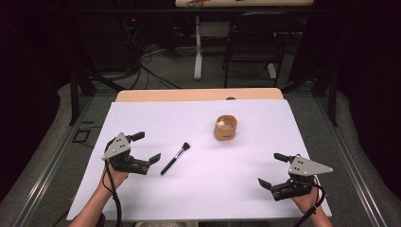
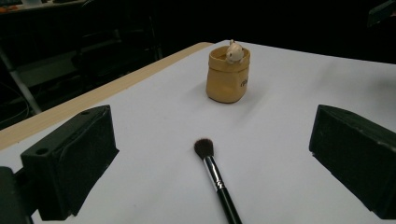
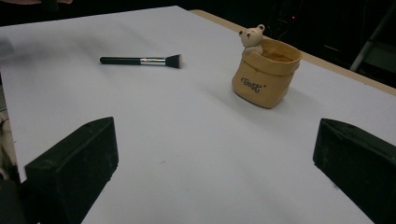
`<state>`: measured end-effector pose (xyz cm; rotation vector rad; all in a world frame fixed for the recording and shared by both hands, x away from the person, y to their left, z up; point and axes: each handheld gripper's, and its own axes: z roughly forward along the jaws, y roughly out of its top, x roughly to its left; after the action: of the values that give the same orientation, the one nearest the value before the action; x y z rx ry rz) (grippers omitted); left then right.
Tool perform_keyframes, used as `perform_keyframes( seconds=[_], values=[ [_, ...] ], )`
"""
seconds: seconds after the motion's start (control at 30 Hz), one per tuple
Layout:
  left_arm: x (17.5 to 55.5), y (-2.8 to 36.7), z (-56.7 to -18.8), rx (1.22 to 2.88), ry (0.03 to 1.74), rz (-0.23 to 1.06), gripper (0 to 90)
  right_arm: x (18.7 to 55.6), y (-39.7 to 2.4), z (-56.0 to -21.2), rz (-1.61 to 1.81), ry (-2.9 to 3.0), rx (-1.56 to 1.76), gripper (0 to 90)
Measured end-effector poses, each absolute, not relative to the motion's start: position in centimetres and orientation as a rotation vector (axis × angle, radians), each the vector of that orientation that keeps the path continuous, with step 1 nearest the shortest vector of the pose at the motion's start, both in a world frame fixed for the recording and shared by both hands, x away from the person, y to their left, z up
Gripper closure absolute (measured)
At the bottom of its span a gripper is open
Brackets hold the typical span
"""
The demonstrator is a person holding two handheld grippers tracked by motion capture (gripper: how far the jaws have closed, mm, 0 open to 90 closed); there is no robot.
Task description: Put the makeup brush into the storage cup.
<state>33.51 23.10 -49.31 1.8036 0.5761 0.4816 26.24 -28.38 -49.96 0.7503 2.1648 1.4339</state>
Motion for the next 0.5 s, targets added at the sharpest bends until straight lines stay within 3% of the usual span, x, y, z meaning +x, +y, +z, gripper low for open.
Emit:
perform_keyframes(
  seconds=[0.5],
  values=[
    [34.9,21.4,-48.3,1.857,0.597,0.461,0.0,26.1,-28.4,-49.9,1.435,2.163,0.752,0.0]
  ],
)
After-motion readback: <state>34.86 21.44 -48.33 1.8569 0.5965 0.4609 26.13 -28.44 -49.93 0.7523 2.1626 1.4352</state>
